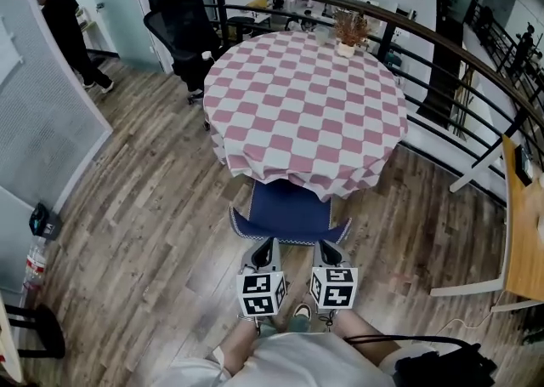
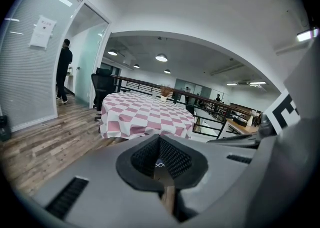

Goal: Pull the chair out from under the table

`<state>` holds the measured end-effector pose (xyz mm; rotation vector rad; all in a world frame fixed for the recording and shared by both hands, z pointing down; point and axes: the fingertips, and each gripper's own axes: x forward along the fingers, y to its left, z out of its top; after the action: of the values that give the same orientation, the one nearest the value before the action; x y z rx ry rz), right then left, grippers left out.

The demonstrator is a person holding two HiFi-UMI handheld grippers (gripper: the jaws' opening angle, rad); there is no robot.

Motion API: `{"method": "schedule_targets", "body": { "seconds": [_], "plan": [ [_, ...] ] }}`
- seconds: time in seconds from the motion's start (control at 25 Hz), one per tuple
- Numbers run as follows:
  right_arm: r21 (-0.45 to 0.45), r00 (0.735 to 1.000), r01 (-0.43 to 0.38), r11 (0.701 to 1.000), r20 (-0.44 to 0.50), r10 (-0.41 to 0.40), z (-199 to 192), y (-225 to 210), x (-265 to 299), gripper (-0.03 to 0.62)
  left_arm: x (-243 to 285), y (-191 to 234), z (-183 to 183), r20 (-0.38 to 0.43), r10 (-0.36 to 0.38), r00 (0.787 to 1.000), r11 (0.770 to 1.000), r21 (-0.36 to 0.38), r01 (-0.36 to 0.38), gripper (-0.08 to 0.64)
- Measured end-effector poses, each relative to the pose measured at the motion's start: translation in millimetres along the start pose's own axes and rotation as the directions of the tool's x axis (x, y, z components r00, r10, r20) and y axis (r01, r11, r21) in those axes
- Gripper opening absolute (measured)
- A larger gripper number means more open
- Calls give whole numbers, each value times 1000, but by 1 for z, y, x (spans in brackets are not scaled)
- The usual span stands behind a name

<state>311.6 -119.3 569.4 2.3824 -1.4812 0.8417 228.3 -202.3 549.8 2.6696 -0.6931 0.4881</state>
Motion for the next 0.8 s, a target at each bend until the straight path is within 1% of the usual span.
{"method": "schedule_targets", "body": {
  "seconds": [0.2,0.4,0.48,0.56,0.72,0.8],
  "plan": [
    [-66,994,-91,994,-62,87,-5,6,17,21,-1,18,-12,-23,67,997,997,-23,-68,-2],
    [-158,975,-198,968,-131,178,-10,19,34,23,-4,39,-18,-37,135,990,989,-52,-137,-2],
    [-208,964,-241,948,-160,211,-13,23,40,25,-3,42,-22,-39,160,986,984,-70,-163,-2],
    [-260,948,-297,919,-196,251,-16,27,44,28,-6,44,-27,-39,198,980,975,-100,-201,-2],
    [-316,920,-377,871,-241,310,-21,46,55,83,-12,59,-32,-30,246,969,960,-130,-248,-2],
    [-357,899,-422,833,-279,336,-25,52,58,105,-15,62,-36,-28,277,960,947,-159,-278,-2]
  ]
}}
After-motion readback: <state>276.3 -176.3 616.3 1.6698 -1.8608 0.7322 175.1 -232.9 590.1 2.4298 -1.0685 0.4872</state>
